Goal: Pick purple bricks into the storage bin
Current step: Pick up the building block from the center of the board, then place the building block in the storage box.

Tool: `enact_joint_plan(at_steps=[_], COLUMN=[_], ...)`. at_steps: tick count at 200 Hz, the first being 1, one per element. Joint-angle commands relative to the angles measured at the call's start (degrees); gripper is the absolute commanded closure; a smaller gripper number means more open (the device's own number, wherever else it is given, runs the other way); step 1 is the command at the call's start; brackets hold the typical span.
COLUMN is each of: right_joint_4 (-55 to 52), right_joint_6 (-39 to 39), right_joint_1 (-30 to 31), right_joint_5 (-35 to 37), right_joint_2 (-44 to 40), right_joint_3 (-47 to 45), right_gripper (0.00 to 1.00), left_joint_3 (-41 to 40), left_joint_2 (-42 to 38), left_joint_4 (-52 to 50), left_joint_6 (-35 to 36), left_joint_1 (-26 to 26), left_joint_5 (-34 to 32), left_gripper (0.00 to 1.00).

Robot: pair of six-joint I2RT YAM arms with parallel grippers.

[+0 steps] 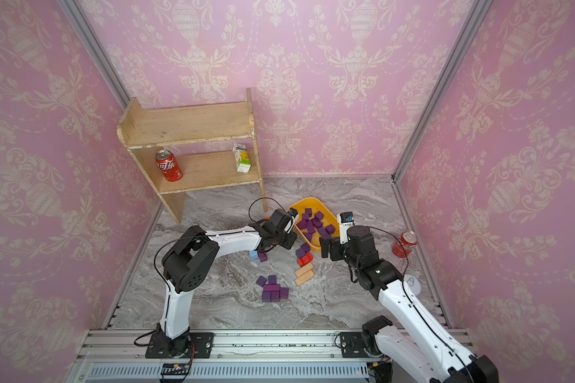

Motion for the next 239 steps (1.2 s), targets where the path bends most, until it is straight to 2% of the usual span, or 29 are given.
enact_joint_plan(at_steps=[1,50,88,151,187,239], right_joint_4=[-0.68,0.32,1.01,1.9,2.35,2.09], right_joint_6=[1.07,1.77,2.06,2.87,2.8,2.78], right_joint_1=[-0.31,-0.36,-0.35,-0.36,-0.35,-0.33], right_joint_5=[0.92,1.36,1.81,3.58,2.97,3.48], right_joint_2=[0.08,-0.01,-0.78,-0.89,-0.39,-0.36], right_joint_3=[-0.5,-1.24,-1.99,-2.92,-3.16,-3.22], right_gripper=[0.0,0.0,0.0,0.0,0.0,0.0], left_joint_3=[-1.22,-1.52,1.63,11.63,19.11,24.83], left_joint_2=[-4.76,-10.41,-10.75,-3.28,2.3,7.26], left_joint_4=[-2.36,-3.53,-4.4,-5.45,-9.14,-11.5], left_joint_6=[1.31,0.22,1.16,2.5,4.8,6.4], left_joint_1=[-0.51,-1.11,-1.93,-2.06,-2.06,-1.94], left_joint_5=[-2.49,-3.29,-3.5,-1.8,-3.52,-7.33], left_gripper=[0.79,0.79,0.79,0.79,0.78,0.76])
